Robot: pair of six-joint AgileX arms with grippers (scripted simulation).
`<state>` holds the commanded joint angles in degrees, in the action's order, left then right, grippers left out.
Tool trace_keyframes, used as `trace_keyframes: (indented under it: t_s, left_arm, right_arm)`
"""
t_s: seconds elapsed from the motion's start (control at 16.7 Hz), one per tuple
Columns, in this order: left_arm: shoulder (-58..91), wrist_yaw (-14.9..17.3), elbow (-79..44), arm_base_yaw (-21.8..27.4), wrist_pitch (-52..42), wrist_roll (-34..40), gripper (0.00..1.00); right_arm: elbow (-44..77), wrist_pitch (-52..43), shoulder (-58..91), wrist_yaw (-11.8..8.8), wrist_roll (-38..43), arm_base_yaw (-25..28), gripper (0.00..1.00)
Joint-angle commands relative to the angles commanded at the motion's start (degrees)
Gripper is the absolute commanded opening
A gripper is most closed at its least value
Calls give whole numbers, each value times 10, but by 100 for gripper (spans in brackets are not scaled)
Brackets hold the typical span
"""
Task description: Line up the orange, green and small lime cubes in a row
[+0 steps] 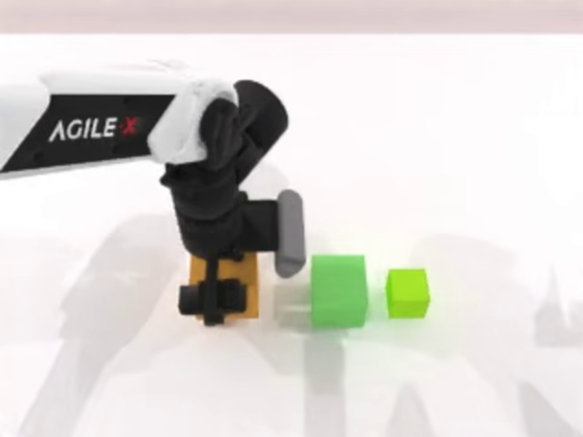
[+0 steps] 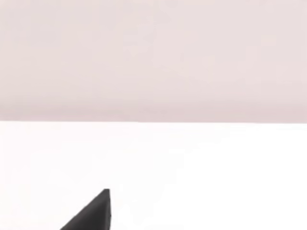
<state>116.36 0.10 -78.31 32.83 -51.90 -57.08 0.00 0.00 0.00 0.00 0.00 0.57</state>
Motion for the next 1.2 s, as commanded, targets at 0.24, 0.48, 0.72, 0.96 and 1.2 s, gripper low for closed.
trace_keyframes:
  t_s: [0.24, 0.48, 0.72, 0.96, 1.2]
  left_arm:
    - [0, 0, 0, 0, 0, 0, 100]
    - [0, 0, 0, 0, 0, 0, 100]
    - [-1, 0, -2, -1, -2, 0, 100]
    - [-18, 0, -46, -6, -65, 0, 100]
    - [-42, 0, -96, -11, -140, 1, 100]
  right_arm:
    - [0, 0, 0, 0, 0, 0, 100]
    - [0, 0, 0, 0, 0, 0, 100]
    - [0, 0, 0, 0, 0, 0, 100]
    - [0, 0, 0, 0, 0, 0, 100]
    - [0, 0, 0, 0, 0, 0, 100]
